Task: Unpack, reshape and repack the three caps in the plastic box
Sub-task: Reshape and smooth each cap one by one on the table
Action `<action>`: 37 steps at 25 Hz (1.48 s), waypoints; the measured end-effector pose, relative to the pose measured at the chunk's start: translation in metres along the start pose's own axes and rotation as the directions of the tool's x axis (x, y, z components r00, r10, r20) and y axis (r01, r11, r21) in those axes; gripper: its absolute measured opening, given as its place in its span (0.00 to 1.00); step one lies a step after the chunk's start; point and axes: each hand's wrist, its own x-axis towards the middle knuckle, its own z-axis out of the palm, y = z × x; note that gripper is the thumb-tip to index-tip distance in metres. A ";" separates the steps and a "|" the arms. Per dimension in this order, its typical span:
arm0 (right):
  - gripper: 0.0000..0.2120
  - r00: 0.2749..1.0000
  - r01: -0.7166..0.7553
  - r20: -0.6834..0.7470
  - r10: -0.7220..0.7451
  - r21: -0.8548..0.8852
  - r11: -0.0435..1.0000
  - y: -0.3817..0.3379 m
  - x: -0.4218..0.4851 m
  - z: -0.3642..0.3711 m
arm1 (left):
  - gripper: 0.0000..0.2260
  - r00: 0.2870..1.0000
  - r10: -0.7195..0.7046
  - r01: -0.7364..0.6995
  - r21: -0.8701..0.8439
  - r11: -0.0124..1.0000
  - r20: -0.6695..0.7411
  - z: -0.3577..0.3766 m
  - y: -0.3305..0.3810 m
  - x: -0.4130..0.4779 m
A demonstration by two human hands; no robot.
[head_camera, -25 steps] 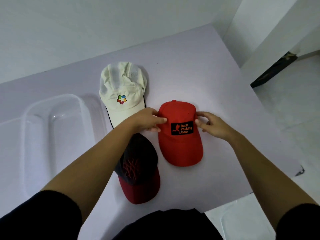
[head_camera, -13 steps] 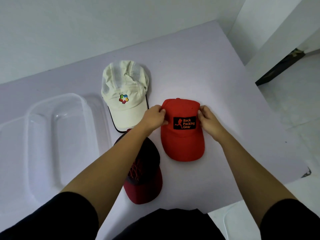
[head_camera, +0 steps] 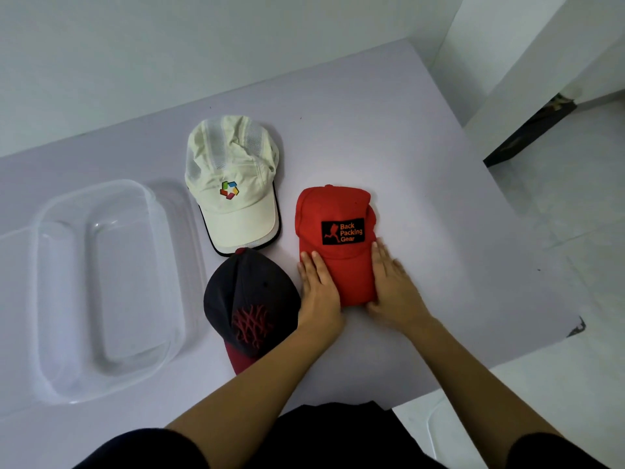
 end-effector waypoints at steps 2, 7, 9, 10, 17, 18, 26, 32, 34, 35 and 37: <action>0.38 0.996 -0.043 -0.077 0.048 0.064 0.997 -0.008 0.006 0.005 | 0.43 1.000 0.017 -0.017 -0.020 1.000 -0.014 0.003 0.000 0.005; 0.25 0.962 -0.058 -0.250 0.109 0.204 0.977 -0.019 0.010 0.011 | 0.41 0.995 0.101 -0.102 -0.160 0.982 -0.015 0.009 -0.006 0.010; 0.29 0.951 -0.074 -0.269 0.154 0.285 0.956 -0.019 0.008 0.007 | 0.40 0.992 0.124 -0.127 -0.264 0.956 -0.028 0.011 -0.001 0.011; 0.30 0.958 -0.068 -0.242 0.152 0.322 0.944 -0.019 0.007 0.007 | 0.40 0.992 0.123 -0.128 -0.316 0.940 -0.036 0.013 0.002 0.009; 0.36 0.963 -0.072 -0.193 0.186 0.480 0.874 -0.025 0.003 0.007 | 0.42 0.984 0.166 -0.177 -0.334 0.926 -0.063 0.015 -0.001 0.005; 0.32 0.971 -0.089 -0.159 0.180 0.460 0.884 -0.021 0.003 0.008 | 0.42 0.985 0.161 -0.173 -0.294 0.940 -0.067 0.015 -0.002 0.004; 0.40 0.982 -0.069 -0.163 0.093 0.149 0.986 0.016 -0.006 0.008 | 0.40 0.989 0.083 -0.044 -0.289 0.956 0.124 -0.011 0.009 -0.017; 0.22 0.915 -0.121 -0.311 0.257 0.397 0.910 0.023 0.011 -0.046 | 0.18 0.963 -0.167 -0.027 -0.688 0.725 -0.214 -0.086 0.014 0.006; 0.16 0.916 -0.104 -0.247 0.316 0.614 0.782 0.007 0.033 -0.069 | 0.17 0.940 -0.305 0.076 -0.780 0.621 -0.151 -0.104 0.004 0.033; 0.15 0.931 -0.129 -0.179 0.317 0.653 0.747 -0.001 0.045 -0.078 | 0.18 0.935 -0.342 0.141 -0.784 0.605 -0.096 -0.111 0.001 0.045; 0.18 0.956 -0.204 -0.023 0.293 0.666 0.717 -0.012 0.066 -0.090 | 0.18 0.941 -0.335 0.248 -0.784 0.568 0.055 -0.116 0.002 0.059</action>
